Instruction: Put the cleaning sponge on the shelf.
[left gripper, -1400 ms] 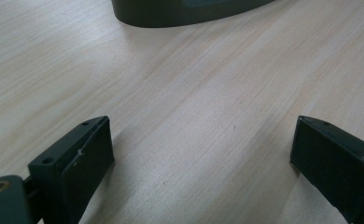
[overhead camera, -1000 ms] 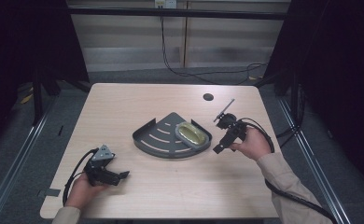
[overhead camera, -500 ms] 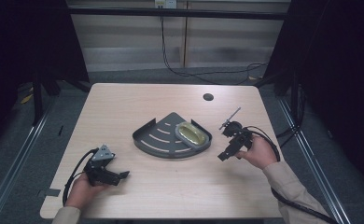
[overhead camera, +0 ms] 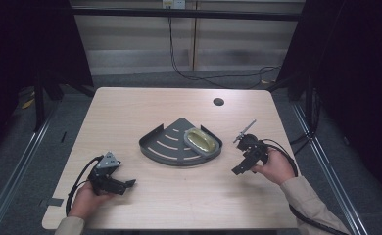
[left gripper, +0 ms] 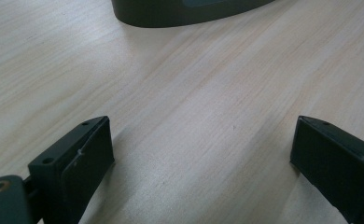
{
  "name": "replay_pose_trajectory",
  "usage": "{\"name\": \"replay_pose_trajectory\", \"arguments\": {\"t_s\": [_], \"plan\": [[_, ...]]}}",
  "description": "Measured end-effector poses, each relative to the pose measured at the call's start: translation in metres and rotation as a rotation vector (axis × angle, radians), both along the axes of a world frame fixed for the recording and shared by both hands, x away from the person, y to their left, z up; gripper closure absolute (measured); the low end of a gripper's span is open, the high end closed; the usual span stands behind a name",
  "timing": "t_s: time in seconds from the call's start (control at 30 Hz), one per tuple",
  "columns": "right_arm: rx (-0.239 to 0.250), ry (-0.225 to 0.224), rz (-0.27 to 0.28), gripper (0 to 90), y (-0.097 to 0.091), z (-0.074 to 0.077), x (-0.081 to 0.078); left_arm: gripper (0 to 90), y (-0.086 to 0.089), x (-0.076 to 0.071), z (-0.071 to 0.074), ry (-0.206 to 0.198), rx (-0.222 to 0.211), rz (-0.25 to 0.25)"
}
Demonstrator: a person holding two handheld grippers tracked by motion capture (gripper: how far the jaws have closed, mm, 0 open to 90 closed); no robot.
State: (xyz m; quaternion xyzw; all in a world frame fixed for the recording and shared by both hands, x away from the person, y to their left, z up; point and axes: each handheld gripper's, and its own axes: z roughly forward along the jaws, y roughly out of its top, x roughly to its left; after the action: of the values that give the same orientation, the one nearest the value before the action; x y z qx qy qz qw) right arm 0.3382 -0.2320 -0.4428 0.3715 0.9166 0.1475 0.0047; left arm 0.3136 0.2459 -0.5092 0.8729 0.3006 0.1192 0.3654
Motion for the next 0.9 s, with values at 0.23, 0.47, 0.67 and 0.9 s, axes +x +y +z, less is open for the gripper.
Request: {"name": "replay_pose_trajectory", "arguments": {"t_s": [0.23, 0.47, 0.67, 0.9], "plan": [[0.005, 0.002, 0.001, 16.2, -0.007, -0.008, -0.009, 5.3, 0.0, 0.0, 0.0, 0.0, -0.001, 0.001], [0.025, -0.001, -0.005, 16.1, -0.017, -0.016, -0.015, 5.3, 0.0, 0.0, 0.0, 0.0, 0.0, 0.0], [0.03, -0.009, -0.01, 16.1, -0.024, -0.023, -0.022, 5.3, 0.0, 0.0, 0.0, 0.0, -0.001, 0.001], [0.039, -0.016, -0.012, 15.7, -0.027, -0.029, -0.027, 5.3, 0.0, 0.0, 0.0, 0.0, 0.001, 0.0]]}}
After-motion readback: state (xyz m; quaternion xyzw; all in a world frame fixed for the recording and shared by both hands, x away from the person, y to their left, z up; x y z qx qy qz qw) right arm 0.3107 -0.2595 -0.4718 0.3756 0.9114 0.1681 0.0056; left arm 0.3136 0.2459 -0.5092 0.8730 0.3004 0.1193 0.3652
